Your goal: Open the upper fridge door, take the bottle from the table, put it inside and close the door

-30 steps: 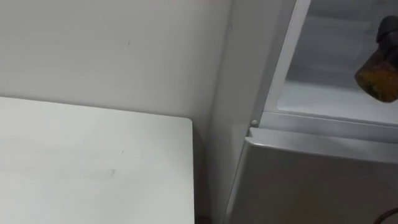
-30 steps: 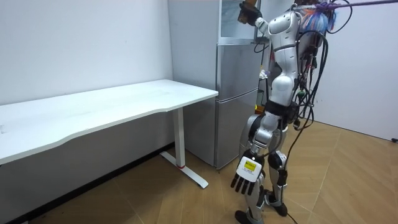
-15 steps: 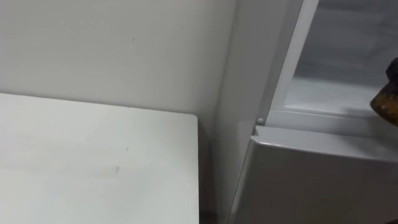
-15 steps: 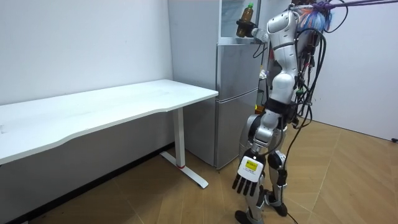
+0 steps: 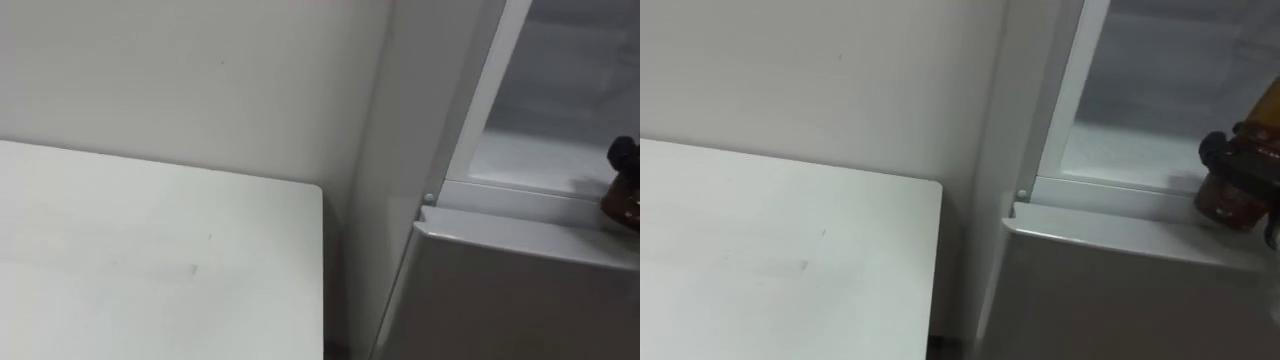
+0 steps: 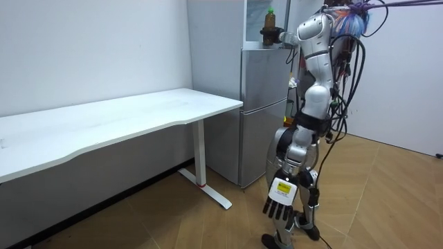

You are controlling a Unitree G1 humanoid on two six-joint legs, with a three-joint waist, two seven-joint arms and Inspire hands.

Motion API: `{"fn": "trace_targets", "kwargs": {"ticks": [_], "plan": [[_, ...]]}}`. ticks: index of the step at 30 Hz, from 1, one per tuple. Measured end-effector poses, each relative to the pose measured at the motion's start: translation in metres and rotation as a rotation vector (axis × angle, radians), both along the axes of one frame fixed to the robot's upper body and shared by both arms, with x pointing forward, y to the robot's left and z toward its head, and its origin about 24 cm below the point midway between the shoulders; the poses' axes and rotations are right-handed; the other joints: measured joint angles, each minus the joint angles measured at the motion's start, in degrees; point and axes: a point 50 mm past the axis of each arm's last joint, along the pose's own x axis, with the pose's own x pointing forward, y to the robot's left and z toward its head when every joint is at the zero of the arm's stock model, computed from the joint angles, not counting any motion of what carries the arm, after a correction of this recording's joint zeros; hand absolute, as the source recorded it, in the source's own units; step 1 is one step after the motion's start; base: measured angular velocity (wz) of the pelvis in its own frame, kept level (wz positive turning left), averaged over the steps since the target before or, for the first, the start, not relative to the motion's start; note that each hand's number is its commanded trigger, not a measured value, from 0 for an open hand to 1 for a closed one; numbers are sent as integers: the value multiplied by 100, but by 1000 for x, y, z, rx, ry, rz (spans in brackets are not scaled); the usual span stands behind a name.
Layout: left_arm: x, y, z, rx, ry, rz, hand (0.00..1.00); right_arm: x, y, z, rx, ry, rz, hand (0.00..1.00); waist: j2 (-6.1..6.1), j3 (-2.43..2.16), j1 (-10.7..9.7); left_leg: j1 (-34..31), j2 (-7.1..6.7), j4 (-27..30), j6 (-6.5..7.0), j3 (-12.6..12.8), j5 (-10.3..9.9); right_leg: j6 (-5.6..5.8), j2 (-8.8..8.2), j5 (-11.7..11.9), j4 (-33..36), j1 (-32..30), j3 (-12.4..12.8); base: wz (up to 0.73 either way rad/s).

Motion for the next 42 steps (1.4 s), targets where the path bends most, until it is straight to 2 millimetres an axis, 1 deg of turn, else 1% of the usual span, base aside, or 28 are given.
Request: {"fn": "trace_targets", "kwargs": {"ticks": [2, 5, 10, 12, 16, 19, 21, 23, 26, 29, 37, 42], "plan": [[0, 0, 0, 1, 1, 0, 0, 0, 0, -1, -11, 8, -2, 100, 13, 8, 29, -15, 1, -21, 0, -30, -2, 0, 2, 0, -2, 1, -19, 6], [-2, 0, 0, 6, 6, 3, 0, 0, -2, -2, -62, 27, -11, 100, 24, 7, 38, -56, 0, 1, -7, -94, 5, 0, 6, 0, -3, -7, -65, 6], [-11, 0, 1, 6, 25, 9, 0, -1, -4, -3, -105, 47, -42, 100, 12, -12, 123, -50, 1, -2, -11, -80, 10, -1, 6, 0, 4, -12, -82, 0], [-16, 1, 3, 9, 34, 11, 0, -2, -5, -2, -101, 46, -65, 100, 4, -33, 147, -55, 1, 12, -11, -96, 10, -1, 7, 0, 15, -36, -81, 0], [-24, 1, 4, 11, 52, 13, 0, 1, -3, 3, -100, 33, -90, 100, 20, -37, 148, -67, 3, 66, -10, -107, 10, -1, 6, 0, 19, -40, -88, 0], [-24, 3, 5, 17, 47, 24, 0, 3, -1, 10, -97, 18, -104, 100, 46, -55, 102, -125, 4, 104, -10, -128, 10, -1, 1, 0, 30, -66, -150, 8], [-24, 5, 6, 23, 41, 30, 0, 4, -3, 21, -101, -5, -118, 100, 79, -71, 87, -143, 3, 94, -10, -148, 10, -2, -15, -2, 79, -79, -219, 7], [-24, 5, 6, 23, 42, 30, 0, 5, -3, 31, -106, -32, -127, 100, 101, -76, 100, -132, 4, 94, -10, -154, 10, -1, -20, -3, 105, -73, -238, 0], [-24, 5, 6, 22, 42, 30, 0, 9, 0, 45, -102, -75, -134, 100, 99, -74, 104, -104, 4, 95, -10, -165, 10, -1, -20, -3, 105, -43, -254, 1], [-24, 5, 6, 22, 42, 30, 0, 11, 4, 51, -109, -90, -123, 100, 80, -69, 88, -90, 3, 94, -10, -187, 9, -1, -19, -4, 103, -8, -264, 5], [-24, 5, 6, 22, 43, 30, 0, 12, 7, 50, -120, -85, -110, 100, 95, -59, 129, -89, -1, 98, -12, -254, 10, 7, -20, -9, 103, 23, -359, 4], [-22, 5, 6, 24, 33, 27, 0, 12, 7, 49, -110, -83, -95, 100, 105, -52, 139, -95, -1, 92, -12, -257, 10, 12, -20, -13, 101, 19, -366, 0]]}}
